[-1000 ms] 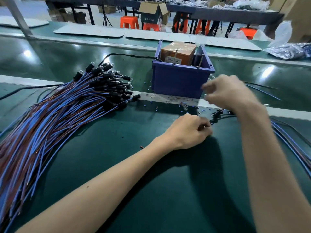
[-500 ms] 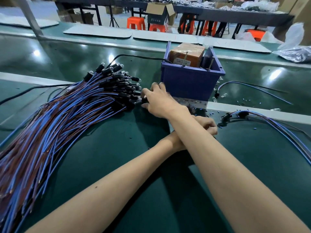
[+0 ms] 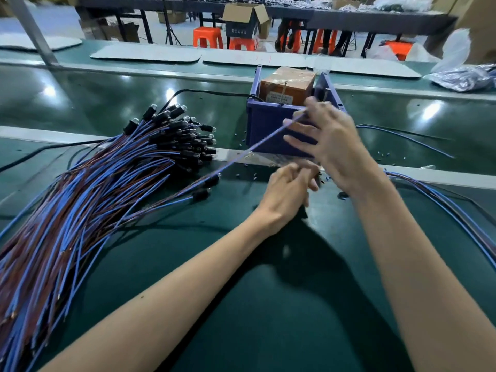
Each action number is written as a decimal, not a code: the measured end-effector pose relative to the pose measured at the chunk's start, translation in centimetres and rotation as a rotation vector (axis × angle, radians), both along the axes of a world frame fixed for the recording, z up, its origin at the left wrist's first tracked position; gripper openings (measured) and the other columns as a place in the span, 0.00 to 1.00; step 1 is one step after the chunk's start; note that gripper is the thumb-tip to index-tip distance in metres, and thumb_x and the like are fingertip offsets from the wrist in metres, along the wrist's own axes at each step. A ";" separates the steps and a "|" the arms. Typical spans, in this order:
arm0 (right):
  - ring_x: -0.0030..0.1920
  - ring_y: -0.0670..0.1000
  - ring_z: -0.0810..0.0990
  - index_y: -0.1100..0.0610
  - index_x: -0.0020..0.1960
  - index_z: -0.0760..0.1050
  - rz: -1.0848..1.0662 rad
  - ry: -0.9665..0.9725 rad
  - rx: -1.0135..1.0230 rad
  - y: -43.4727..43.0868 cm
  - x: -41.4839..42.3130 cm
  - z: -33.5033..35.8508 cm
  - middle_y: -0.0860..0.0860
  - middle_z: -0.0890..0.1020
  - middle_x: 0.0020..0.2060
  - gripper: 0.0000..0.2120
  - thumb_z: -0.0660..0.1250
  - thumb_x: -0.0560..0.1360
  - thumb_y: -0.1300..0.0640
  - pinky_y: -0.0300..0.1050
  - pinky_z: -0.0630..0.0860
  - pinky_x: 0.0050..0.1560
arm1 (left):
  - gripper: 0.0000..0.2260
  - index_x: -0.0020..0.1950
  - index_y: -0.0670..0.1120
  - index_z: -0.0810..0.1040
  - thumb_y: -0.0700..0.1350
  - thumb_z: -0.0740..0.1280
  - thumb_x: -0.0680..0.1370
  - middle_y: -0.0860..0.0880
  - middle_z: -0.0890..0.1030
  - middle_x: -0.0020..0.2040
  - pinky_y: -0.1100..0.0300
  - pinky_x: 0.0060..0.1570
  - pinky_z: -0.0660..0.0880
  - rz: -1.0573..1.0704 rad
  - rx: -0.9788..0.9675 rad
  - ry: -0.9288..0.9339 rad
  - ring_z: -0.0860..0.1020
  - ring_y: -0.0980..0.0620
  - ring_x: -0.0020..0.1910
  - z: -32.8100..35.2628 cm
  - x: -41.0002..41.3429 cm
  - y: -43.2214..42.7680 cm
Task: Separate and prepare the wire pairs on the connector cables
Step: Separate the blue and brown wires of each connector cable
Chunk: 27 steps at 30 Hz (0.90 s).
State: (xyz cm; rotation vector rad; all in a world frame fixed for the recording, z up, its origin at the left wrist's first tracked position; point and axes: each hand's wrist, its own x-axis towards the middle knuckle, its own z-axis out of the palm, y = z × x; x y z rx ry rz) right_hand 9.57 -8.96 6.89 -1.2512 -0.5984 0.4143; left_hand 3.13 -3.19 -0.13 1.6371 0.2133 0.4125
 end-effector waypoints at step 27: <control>0.25 0.39 0.71 0.57 0.40 0.82 -0.027 -0.186 -0.674 -3.5 1.7 -1.7 0.47 0.78 0.28 0.06 0.71 0.74 0.56 0.30 0.58 0.21 | 0.12 0.58 0.49 0.80 0.40 0.58 0.82 0.52 0.75 0.30 0.63 0.31 0.69 0.152 0.089 -0.059 0.68 0.57 0.26 -0.3 -0.1 0.5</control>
